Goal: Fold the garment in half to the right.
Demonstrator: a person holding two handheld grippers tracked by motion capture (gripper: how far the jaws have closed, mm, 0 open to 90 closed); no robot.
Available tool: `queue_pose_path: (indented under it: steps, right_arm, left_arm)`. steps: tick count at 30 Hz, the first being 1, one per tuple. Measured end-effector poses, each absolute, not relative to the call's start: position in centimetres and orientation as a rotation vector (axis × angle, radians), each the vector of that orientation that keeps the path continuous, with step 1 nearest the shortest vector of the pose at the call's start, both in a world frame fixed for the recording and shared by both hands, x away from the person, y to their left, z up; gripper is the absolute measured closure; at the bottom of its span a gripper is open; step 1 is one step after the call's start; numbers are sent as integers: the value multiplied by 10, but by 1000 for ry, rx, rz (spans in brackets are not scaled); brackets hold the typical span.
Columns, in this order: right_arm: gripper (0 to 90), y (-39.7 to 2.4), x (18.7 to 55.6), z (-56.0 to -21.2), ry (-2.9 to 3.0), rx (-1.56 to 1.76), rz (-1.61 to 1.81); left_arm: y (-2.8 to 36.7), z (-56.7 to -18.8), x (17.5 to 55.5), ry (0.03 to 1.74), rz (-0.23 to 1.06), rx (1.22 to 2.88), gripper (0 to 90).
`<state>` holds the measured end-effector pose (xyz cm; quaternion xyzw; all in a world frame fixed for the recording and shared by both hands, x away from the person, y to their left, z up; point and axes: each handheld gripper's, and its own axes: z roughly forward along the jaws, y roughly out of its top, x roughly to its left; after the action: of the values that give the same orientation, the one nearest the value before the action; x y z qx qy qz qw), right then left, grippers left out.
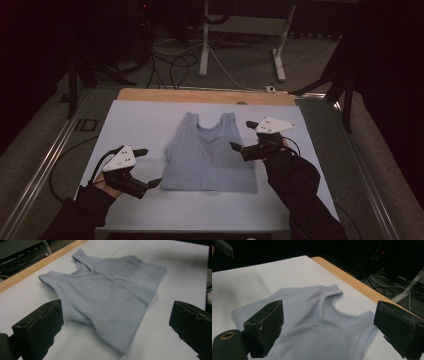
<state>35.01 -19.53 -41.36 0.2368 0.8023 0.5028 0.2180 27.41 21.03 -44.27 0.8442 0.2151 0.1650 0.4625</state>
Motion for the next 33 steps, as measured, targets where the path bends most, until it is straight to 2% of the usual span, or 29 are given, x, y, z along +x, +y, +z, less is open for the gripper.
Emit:
queue_pose_path:
  steps: [14,29,33]
  right_arm:
    - [93,-148,391,-409,2246,607,1425]
    - [93,-106,428,-427,2290,627,1446]
    - [93,-95,438,-433,2315,634,1434]
  left_arm:
    - [190,-443,276,612,428,2090,4]
    - [172,-463,282,674,394,2079,4]
    - [170,-469,283,685,419,2074,4]
